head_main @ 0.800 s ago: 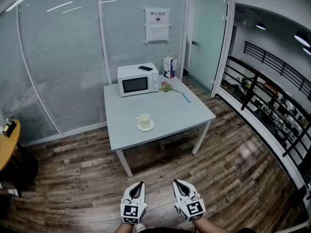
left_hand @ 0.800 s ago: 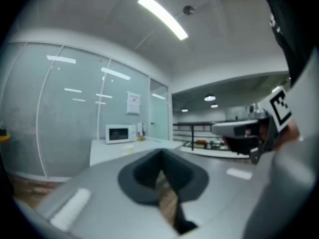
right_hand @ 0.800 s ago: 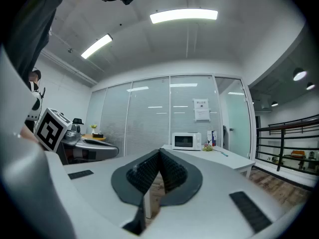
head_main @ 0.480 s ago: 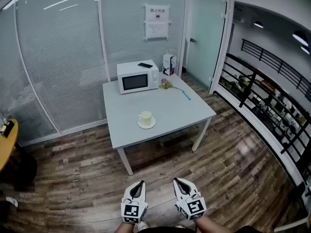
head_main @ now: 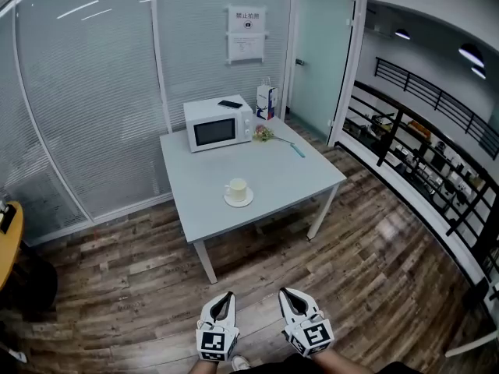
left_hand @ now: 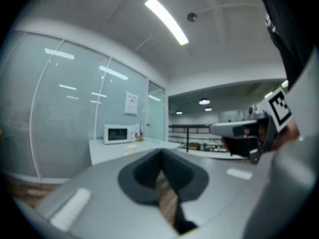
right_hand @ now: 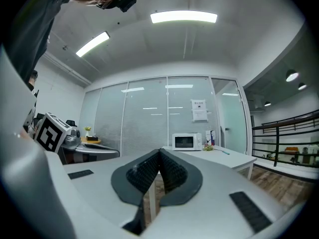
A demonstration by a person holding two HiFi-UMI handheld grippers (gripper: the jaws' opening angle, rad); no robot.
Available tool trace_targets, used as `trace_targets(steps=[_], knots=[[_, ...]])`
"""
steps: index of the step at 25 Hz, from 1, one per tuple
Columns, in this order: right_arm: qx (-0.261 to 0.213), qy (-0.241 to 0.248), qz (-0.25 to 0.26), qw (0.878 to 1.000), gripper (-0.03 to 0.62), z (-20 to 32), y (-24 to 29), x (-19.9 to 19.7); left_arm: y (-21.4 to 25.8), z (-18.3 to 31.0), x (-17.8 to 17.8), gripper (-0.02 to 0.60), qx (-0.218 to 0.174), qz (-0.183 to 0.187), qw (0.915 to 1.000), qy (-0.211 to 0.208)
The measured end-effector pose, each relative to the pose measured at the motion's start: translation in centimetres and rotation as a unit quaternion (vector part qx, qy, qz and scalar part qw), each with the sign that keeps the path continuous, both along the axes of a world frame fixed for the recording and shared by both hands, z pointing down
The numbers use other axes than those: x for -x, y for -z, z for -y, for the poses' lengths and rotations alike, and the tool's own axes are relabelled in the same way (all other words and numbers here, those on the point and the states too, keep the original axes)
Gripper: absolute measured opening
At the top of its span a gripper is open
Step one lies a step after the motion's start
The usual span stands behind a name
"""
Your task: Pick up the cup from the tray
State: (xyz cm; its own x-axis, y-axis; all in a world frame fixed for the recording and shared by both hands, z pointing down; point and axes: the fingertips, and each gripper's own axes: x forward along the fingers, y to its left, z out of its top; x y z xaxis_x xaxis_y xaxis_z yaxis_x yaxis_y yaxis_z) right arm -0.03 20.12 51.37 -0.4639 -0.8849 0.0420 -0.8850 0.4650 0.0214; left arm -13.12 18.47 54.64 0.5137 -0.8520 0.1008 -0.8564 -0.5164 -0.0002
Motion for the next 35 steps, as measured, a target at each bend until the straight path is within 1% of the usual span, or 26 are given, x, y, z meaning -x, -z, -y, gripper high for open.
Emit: trace_targets(steps=[4,9,12,15,26,31,35], knots=[[0.011,0.000,0.004,1.000,0.005,0.0,-0.3,0.7,-0.2,0.7,0.7,0.005,0.001,-0.004,1.0000,0.001],[0.010,-0.003,0.008,1.000,0.005,2.1,-0.6,0.1,-0.5,2.6,-0.2,0.005,0.001,-0.003,1.0000,-0.006],[0.000,-0.016,0.007,1.000,0.005,4.1,-0.6,-1.2,-0.7,4.1,-1.2,0.005,0.003,0.002,1.0000,-0.005],[-0.010,-0.021,0.011,1.000,0.005,6.4,-0.4,-2.6,-1.2,5.8,-2.7,0.005,0.003,0.018,0.9998,-0.004],[-0.013,0.010,0.023,1.000,0.005,16.9,-0.6,-8.7,-0.6,15.7,-8.3,0.005,-0.002,0.027,0.9994,0.022],[-0.012,0.025,0.034,0.999,0.005,20.5,-0.6,-11.1,-0.6,18.9,-10.4,0.005,-0.001,0.038,0.9984,0.041],[-0.011,0.035,0.042,0.998,0.005,22.7,-0.7,-12.2,-0.7,20.7,-11.2,0.005,0.007,0.040,0.9975,0.058]])
